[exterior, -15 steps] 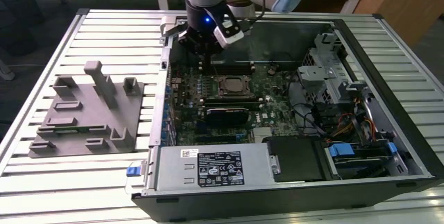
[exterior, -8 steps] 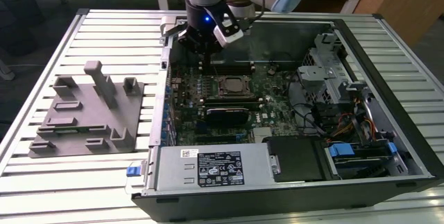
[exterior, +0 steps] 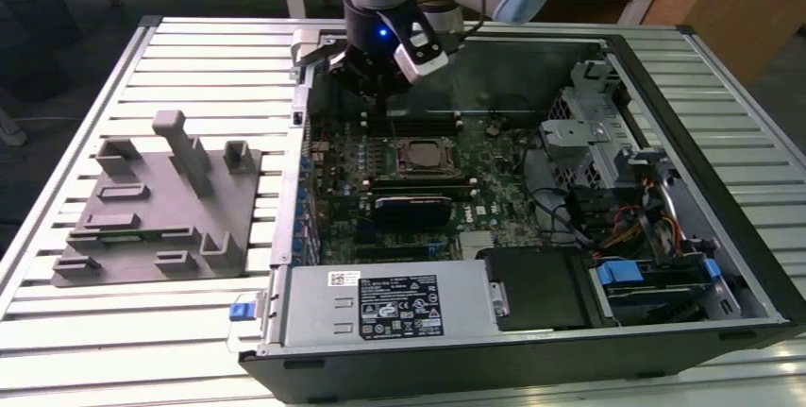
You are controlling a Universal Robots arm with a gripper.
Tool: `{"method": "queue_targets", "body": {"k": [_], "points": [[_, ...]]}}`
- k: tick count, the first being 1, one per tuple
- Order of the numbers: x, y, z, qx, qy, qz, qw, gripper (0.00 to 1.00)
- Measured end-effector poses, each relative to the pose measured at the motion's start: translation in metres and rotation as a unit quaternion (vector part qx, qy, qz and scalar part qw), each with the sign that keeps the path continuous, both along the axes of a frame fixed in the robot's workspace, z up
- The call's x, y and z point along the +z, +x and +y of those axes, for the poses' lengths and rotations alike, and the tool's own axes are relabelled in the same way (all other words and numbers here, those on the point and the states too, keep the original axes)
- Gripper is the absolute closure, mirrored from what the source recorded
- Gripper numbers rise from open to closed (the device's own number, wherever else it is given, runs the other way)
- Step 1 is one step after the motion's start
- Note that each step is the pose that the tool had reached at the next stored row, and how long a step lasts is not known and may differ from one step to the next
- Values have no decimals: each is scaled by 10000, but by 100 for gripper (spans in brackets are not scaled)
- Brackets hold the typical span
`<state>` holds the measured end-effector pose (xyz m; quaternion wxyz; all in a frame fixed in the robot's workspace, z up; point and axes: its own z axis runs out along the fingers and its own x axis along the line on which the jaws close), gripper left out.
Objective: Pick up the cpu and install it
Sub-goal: 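Install the first cpu locking lever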
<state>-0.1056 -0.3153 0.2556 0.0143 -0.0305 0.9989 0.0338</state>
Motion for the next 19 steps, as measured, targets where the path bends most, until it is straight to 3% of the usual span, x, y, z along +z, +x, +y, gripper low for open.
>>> {"method": "queue_targets", "body": {"k": [8, 11, 19], "points": [[-5, 339, 0, 1, 9, 18, 10000, 89], [-15, 379, -3, 1, 134, 19, 9999, 89], [-98, 429, -5, 1, 141, 19, 9999, 89]]}}
